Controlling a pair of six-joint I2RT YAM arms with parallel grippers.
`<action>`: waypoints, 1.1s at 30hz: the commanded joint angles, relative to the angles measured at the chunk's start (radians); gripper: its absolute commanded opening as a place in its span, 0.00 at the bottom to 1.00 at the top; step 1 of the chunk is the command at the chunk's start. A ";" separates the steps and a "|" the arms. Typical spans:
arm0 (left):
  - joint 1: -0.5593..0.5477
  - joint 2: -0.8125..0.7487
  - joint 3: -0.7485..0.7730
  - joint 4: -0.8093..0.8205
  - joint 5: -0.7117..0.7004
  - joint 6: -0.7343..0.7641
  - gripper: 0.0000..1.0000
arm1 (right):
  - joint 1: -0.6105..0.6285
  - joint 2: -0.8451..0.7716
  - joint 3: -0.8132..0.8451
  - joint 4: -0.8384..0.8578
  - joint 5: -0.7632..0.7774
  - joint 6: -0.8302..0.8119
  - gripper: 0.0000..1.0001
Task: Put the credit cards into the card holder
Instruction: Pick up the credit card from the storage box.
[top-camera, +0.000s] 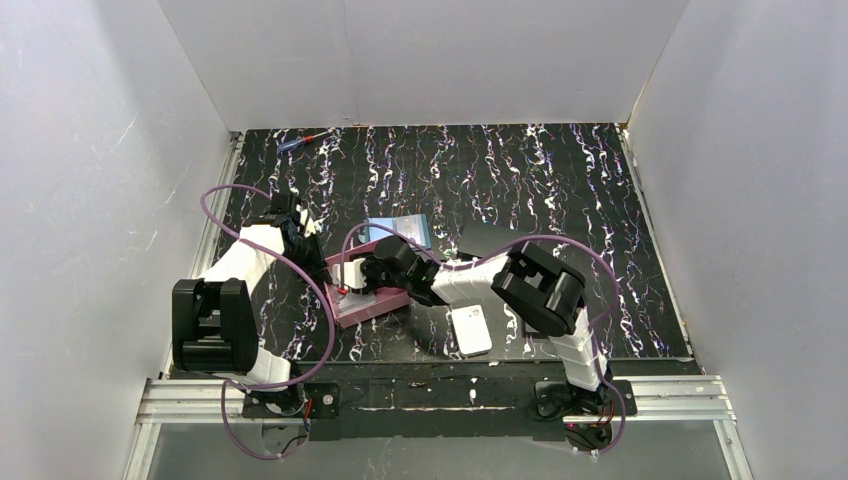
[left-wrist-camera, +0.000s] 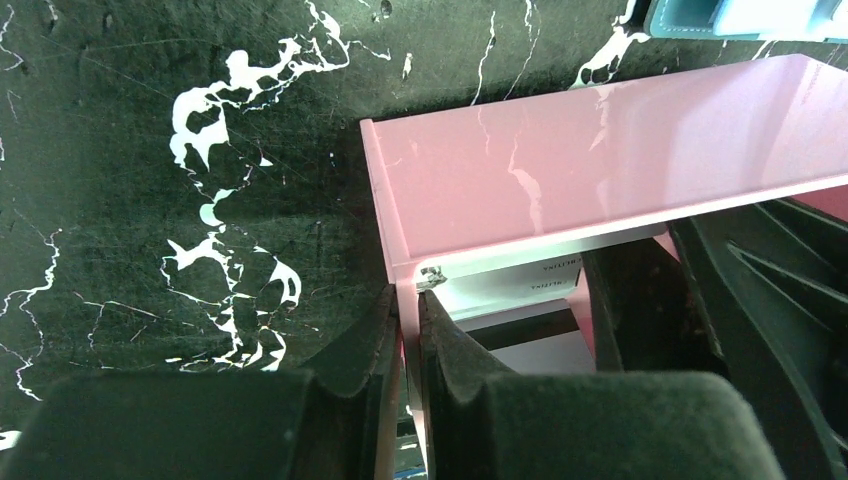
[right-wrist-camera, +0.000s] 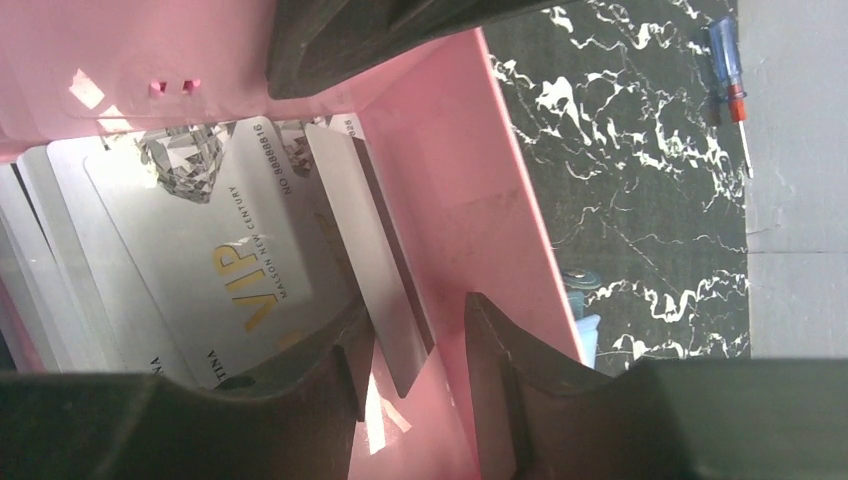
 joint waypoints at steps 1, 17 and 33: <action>-0.013 0.003 0.009 -0.028 0.052 0.013 0.00 | -0.001 0.030 0.052 0.051 -0.006 -0.035 0.46; -0.013 -0.014 0.054 -0.119 0.006 0.041 0.00 | 0.024 -0.047 0.029 -0.040 -0.054 -0.073 0.01; -0.013 -0.066 0.112 -0.217 -0.014 0.044 0.32 | 0.065 -0.312 -0.087 -0.154 -0.041 -0.031 0.01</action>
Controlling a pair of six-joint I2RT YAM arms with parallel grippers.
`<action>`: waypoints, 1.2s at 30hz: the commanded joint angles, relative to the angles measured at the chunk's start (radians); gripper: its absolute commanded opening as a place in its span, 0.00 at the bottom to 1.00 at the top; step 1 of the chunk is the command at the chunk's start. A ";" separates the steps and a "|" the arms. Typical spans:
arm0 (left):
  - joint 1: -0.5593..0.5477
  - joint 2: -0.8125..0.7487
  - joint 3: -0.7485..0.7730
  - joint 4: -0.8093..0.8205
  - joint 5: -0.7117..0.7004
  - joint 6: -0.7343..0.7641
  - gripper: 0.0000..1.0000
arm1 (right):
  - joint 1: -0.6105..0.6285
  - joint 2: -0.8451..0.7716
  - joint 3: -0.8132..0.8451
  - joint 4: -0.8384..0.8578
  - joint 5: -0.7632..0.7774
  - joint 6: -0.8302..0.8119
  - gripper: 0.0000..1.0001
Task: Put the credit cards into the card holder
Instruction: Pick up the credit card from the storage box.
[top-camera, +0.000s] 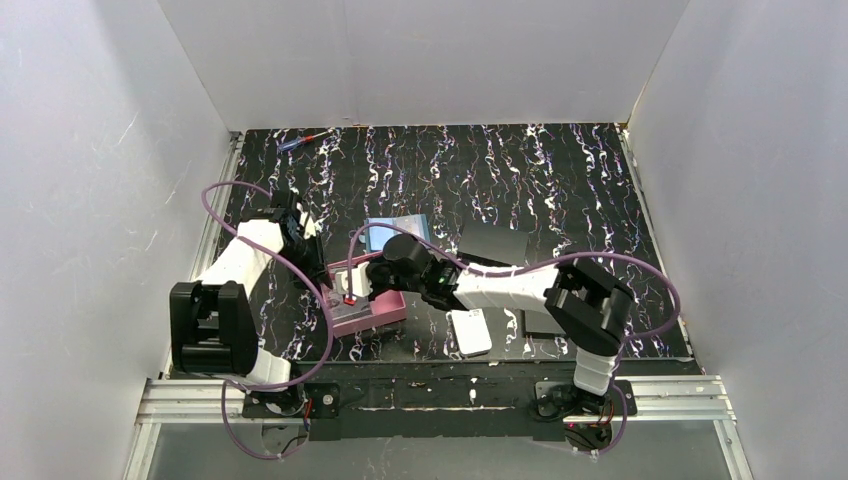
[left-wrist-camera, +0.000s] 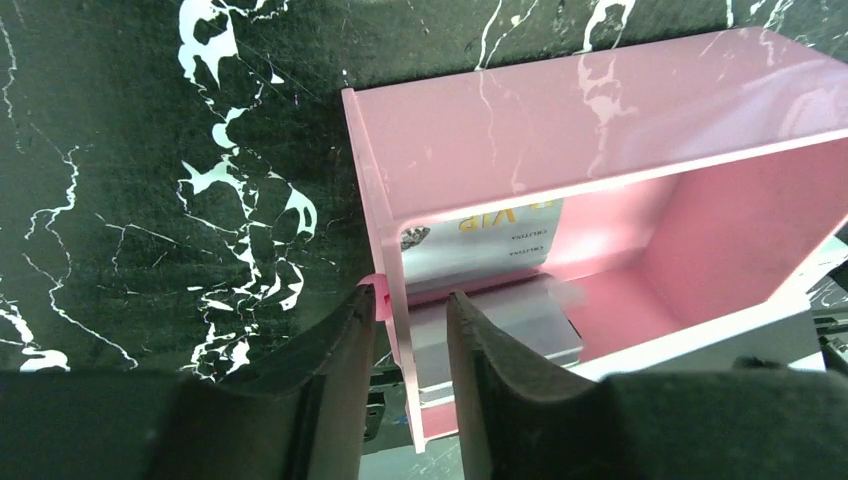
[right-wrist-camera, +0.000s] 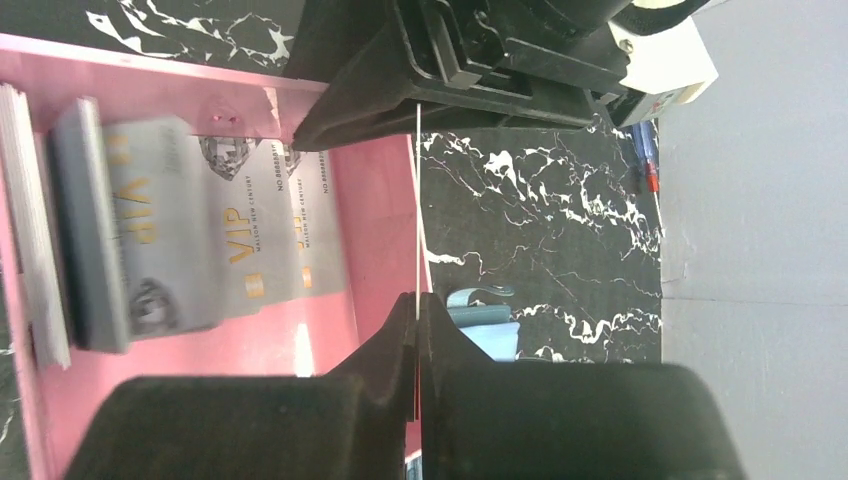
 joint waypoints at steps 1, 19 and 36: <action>-0.003 -0.067 0.071 -0.069 0.009 -0.008 0.35 | 0.007 -0.088 -0.018 -0.036 0.009 0.040 0.01; -0.003 -0.072 0.361 -0.073 0.028 -0.120 0.79 | -0.213 -0.255 -0.031 -0.140 0.281 0.820 0.01; -0.098 0.681 0.915 -0.097 0.102 -0.031 0.75 | -0.523 0.241 0.219 -0.142 -0.377 1.566 0.01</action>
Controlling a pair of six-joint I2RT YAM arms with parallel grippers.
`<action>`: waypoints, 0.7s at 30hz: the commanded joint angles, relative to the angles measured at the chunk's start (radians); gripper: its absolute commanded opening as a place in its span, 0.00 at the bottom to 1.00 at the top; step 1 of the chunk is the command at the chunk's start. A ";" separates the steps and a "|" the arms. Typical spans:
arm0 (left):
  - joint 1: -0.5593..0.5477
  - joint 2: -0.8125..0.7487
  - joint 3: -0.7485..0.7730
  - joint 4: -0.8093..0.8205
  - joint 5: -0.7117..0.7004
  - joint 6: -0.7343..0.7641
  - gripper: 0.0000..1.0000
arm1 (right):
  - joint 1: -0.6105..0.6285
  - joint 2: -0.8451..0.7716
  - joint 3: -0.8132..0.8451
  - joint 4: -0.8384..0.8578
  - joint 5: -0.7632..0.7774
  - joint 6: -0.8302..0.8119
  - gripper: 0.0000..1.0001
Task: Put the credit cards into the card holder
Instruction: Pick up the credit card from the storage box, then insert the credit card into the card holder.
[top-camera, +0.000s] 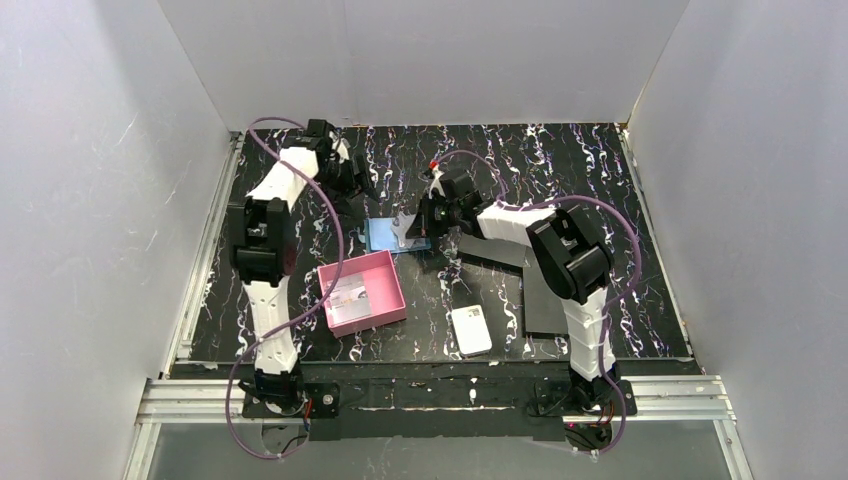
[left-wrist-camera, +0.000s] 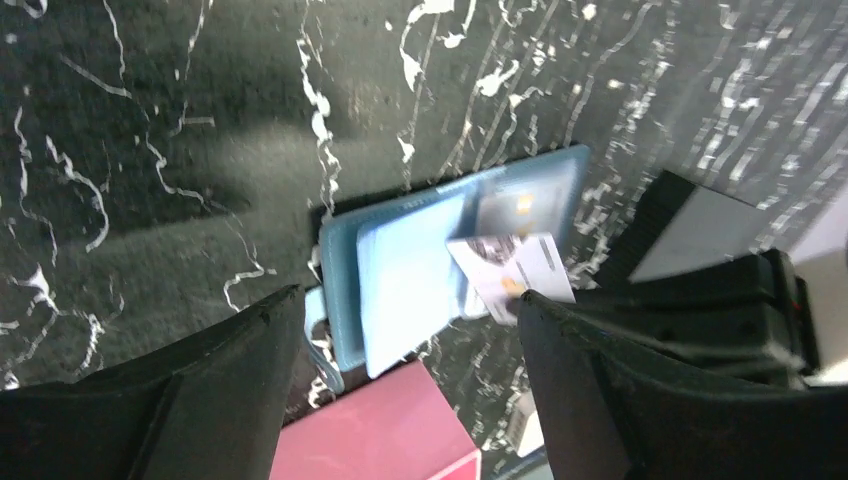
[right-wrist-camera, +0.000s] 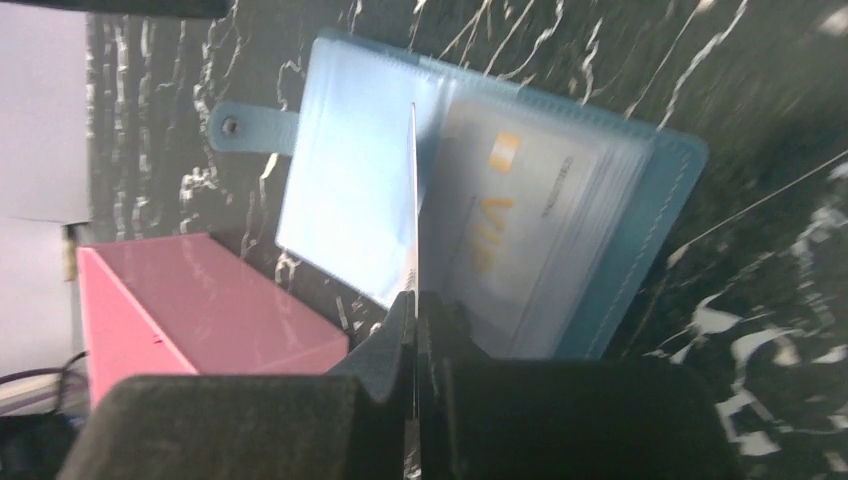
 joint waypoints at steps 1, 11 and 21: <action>-0.037 0.047 0.121 -0.172 -0.156 0.138 0.74 | -0.017 -0.023 -0.014 0.084 -0.080 0.173 0.01; -0.120 0.163 0.165 -0.232 -0.333 0.217 0.68 | -0.028 -0.044 -0.085 0.076 -0.056 0.231 0.01; -0.122 0.194 0.122 -0.246 -0.373 0.205 0.44 | -0.023 -0.019 -0.080 0.036 -0.032 0.233 0.01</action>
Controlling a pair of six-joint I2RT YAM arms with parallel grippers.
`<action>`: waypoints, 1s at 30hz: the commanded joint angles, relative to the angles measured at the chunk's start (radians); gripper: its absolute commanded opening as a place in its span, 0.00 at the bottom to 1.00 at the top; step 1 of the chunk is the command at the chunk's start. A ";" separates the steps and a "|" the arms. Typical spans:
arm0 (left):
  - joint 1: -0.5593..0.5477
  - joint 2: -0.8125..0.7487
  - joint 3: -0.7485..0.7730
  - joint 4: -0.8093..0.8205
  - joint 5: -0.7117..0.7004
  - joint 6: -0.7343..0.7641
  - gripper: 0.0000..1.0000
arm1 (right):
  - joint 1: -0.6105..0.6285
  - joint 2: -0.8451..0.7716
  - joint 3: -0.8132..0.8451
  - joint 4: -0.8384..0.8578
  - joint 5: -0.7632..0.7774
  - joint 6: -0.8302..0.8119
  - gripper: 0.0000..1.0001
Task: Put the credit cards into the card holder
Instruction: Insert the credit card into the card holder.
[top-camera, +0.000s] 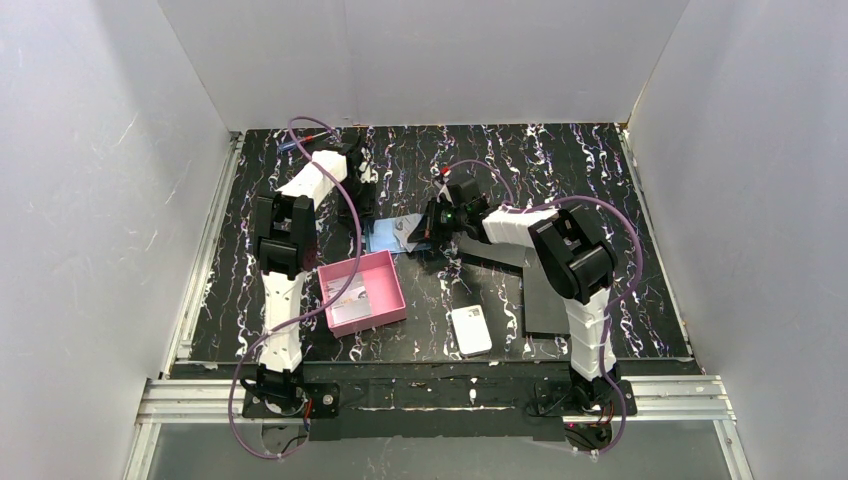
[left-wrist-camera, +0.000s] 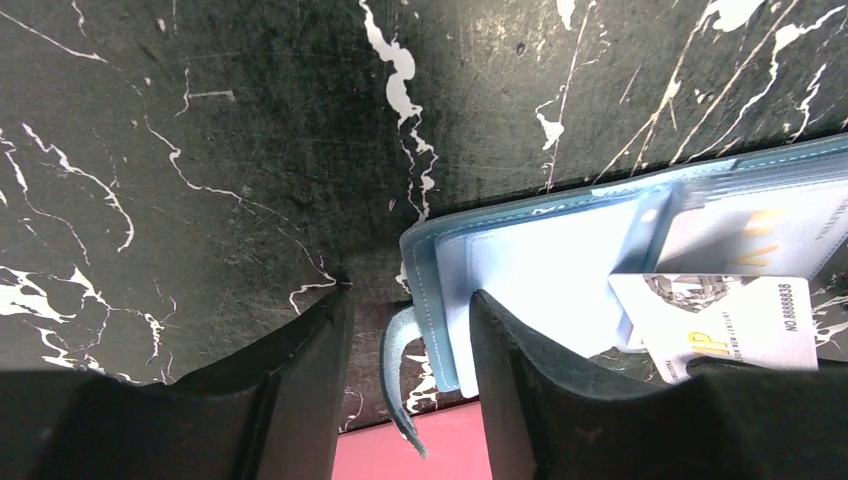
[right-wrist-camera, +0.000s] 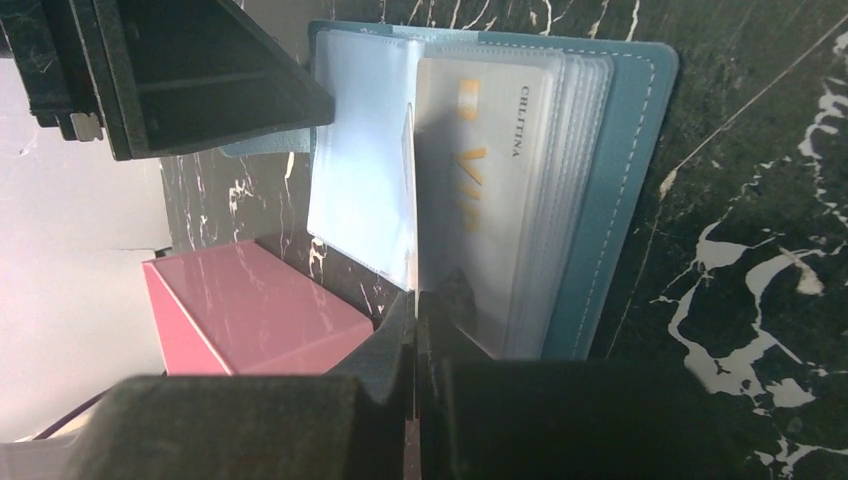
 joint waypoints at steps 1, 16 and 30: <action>0.005 0.009 -0.024 -0.035 -0.033 0.005 0.42 | 0.005 -0.010 0.008 -0.028 0.034 0.008 0.01; -0.006 0.001 -0.051 -0.015 0.000 0.010 0.30 | 0.022 0.089 0.024 0.192 0.067 0.081 0.01; -0.013 -0.017 -0.090 -0.001 0.002 0.017 0.22 | 0.057 0.003 -0.063 0.169 0.171 -0.020 0.47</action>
